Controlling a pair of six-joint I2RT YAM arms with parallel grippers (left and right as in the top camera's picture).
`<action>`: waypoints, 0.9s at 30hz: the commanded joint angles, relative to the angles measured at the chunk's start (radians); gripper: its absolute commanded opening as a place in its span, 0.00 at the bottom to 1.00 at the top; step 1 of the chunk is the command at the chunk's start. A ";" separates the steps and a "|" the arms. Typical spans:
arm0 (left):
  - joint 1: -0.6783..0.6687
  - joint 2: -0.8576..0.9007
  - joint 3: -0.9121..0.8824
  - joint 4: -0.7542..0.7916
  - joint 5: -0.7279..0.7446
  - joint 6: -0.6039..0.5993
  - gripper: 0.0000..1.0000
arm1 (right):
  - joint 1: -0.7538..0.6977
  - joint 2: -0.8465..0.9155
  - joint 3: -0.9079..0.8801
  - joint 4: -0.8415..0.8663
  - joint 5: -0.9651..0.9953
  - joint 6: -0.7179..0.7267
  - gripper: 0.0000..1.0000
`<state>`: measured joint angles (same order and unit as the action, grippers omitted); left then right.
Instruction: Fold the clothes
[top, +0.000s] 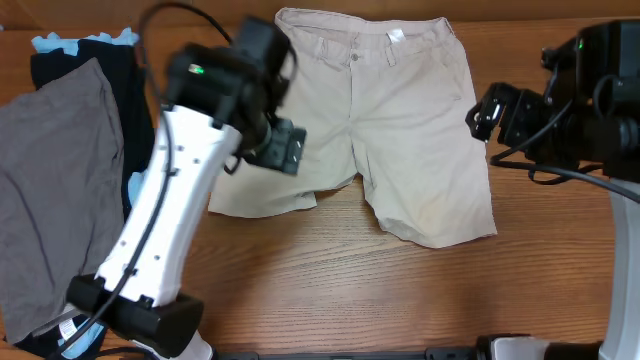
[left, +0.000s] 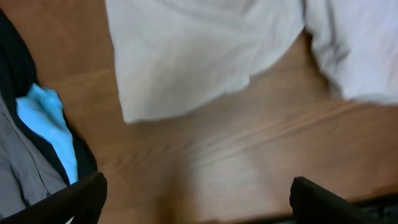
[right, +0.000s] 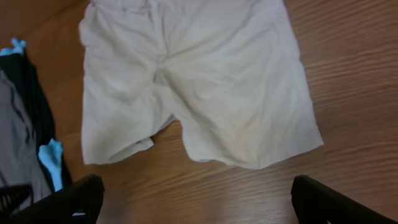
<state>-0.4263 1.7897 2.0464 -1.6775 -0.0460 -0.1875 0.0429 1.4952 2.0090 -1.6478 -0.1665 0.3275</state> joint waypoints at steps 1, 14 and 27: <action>-0.049 -0.018 -0.138 0.050 -0.043 -0.026 0.94 | 0.003 0.003 -0.117 0.045 0.034 0.041 1.00; -0.093 -0.018 -0.644 0.459 -0.017 -0.079 0.76 | 0.001 0.004 -0.250 0.194 0.055 0.013 1.00; -0.183 -0.017 -0.908 0.880 -0.048 -0.053 0.72 | 0.001 0.005 -0.251 0.257 0.062 0.013 1.00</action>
<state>-0.5999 1.7874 1.1694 -0.8577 -0.0647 -0.2436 0.0429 1.5139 1.7603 -1.4033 -0.1188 0.3431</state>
